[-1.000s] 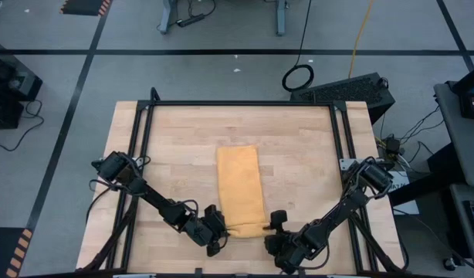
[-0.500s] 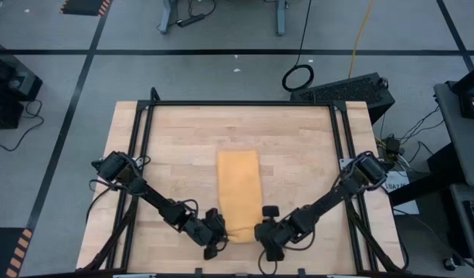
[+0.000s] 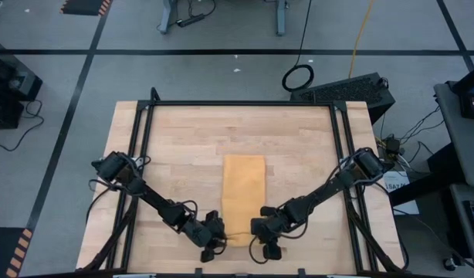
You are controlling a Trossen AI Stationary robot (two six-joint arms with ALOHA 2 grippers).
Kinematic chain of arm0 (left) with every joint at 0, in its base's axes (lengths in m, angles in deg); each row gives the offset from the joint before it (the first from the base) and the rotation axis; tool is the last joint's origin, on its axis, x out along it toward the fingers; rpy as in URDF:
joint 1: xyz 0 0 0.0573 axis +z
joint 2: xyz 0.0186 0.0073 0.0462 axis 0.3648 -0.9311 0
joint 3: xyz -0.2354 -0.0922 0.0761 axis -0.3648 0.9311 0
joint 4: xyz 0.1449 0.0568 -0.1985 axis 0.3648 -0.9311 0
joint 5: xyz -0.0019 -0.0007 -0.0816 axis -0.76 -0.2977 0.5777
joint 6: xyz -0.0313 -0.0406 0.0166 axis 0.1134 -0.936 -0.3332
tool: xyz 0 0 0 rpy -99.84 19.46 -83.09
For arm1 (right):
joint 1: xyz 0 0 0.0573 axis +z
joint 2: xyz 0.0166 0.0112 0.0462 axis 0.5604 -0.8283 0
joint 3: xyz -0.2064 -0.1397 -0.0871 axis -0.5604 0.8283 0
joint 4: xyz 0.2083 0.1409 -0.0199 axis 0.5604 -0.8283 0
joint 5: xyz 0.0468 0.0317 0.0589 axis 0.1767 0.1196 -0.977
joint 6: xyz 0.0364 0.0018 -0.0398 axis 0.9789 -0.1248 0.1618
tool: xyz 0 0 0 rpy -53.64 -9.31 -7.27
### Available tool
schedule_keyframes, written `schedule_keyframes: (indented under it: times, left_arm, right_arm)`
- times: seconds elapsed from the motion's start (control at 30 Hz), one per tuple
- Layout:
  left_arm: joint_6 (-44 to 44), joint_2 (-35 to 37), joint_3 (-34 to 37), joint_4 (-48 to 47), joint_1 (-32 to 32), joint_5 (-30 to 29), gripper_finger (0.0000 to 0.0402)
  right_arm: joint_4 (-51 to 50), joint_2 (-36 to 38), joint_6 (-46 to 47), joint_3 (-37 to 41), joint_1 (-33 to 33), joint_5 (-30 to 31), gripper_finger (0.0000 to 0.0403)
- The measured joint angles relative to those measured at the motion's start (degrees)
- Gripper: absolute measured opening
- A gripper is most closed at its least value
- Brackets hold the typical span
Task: Roll towel
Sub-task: Roll the yellow towel
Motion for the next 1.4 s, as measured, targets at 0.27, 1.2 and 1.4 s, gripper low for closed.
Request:
schedule_keyframes:
  times: [0.27, 1.2, 1.4]
  left_arm:
    - [2.2, 5.3, 0.2, -6.1, -0.3, -2.2, 0.0202]
    - [23.3, -2.6, 0.1, 5.5, -9.5, -32.3, 0.0217]
    - [21.8, -2.6, 0.1, 5.5, -7.2, -31.7, 0.0189]
  right_arm:
    - [-0.1, 0.0, -0.1, 0.1, -2.7, -4.5, 0.0012]
    - [3.4, 0.1, -0.1, 0.1, -10.0, -11.5, 0.0011]
    - [4.5, 0.1, 0.9, 0.1, -9.9, -11.5, 0.0011]
